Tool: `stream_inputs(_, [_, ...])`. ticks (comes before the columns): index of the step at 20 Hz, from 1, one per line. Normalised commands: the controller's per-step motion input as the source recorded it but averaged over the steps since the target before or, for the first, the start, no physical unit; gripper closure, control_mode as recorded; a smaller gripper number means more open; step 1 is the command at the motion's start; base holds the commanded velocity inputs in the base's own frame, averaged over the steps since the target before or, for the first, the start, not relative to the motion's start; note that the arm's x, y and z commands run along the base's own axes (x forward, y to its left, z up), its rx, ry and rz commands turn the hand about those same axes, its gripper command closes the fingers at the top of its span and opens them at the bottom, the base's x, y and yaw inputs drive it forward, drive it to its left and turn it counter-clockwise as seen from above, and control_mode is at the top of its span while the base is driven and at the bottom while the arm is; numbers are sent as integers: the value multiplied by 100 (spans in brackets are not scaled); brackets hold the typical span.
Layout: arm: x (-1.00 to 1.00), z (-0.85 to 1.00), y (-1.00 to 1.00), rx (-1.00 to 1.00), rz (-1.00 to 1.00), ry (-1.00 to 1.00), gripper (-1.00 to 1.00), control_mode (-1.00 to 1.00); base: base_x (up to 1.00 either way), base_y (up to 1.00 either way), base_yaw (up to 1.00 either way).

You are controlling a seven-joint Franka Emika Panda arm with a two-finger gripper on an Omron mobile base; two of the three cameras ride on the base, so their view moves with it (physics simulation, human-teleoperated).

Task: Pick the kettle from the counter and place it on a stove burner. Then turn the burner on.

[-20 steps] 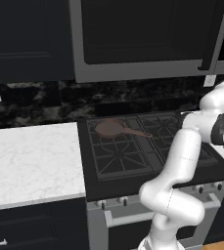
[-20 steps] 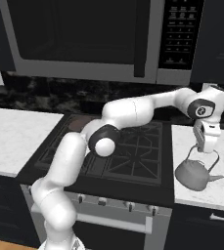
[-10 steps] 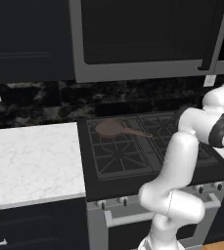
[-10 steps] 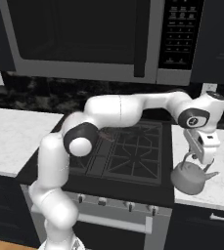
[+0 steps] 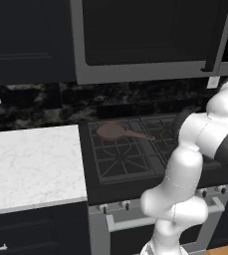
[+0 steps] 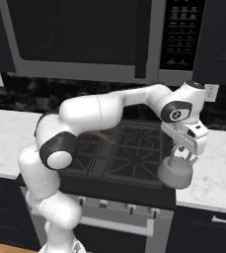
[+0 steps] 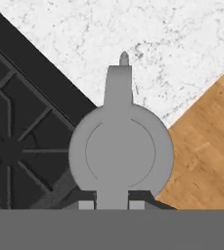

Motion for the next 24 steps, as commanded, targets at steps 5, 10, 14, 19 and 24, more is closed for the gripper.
stream_inputs(5, [0,3,46,-1,56,0,100,-100,0,0,0])
stream_inputs(10, [0,0,43,0,42,-9,100,-100,0,0,0])
stream_inputs(14, [0,0,29,0,25,-14,100,-100,0,0,0])
stream_inputs(19, [7,1,42,0,19,-15,100,-100,0,0,0])
stream_inputs(24, [63,9,46,0,13,-3,100,-100,0,0,0])
